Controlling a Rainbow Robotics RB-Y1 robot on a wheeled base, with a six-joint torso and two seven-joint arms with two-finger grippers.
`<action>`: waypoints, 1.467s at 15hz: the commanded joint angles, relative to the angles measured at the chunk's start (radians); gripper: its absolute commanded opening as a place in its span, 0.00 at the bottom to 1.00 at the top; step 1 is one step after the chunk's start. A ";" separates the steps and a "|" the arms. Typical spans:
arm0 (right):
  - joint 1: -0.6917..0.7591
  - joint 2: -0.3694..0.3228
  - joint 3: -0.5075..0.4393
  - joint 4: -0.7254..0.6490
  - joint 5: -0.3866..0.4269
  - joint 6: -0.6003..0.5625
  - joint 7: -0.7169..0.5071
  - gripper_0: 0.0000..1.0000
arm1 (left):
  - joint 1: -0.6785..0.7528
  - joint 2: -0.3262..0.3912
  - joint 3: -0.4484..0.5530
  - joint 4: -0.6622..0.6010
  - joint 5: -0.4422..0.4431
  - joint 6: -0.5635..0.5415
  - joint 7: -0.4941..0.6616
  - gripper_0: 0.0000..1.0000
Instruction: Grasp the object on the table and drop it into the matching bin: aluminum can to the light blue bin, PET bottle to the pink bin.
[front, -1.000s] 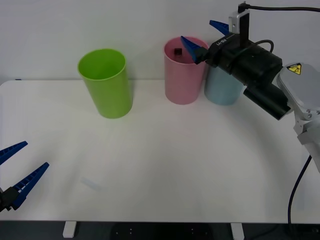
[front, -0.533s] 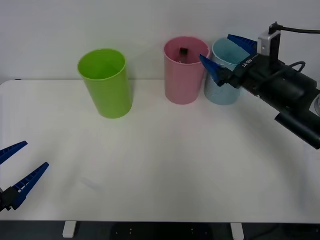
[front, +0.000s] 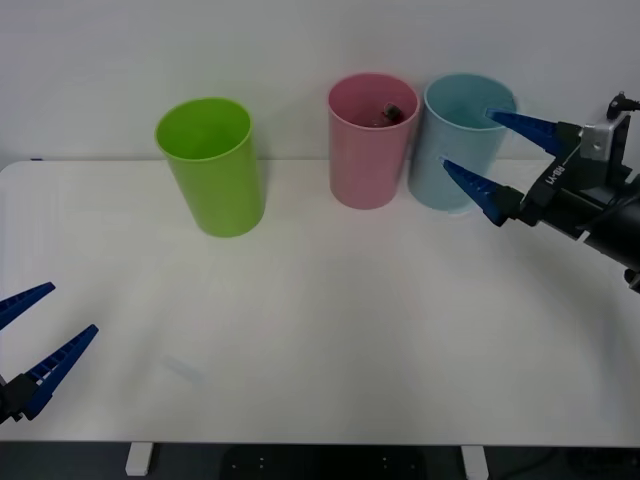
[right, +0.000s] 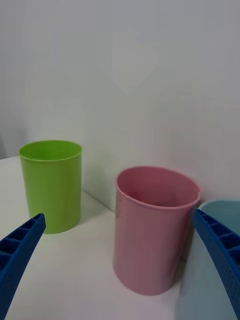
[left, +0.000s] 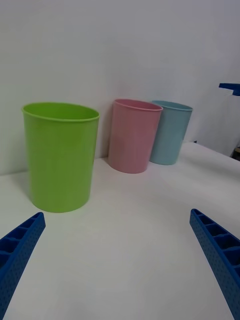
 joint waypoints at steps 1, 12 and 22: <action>0.077 0.000 -0.054 -0.017 -0.028 -0.051 0.063 1.00 | 0.000 0.000 0.000 0.000 0.000 0.000 0.000 1.00; 0.395 0.011 -0.220 -0.073 -0.073 -0.149 0.268 1.00 | 0.000 0.000 0.000 0.000 0.000 0.000 0.000 1.00; 0.559 0.034 -0.323 -0.075 -0.110 -0.287 0.301 1.00 | 0.000 0.000 0.000 0.000 0.000 0.000 0.000 1.00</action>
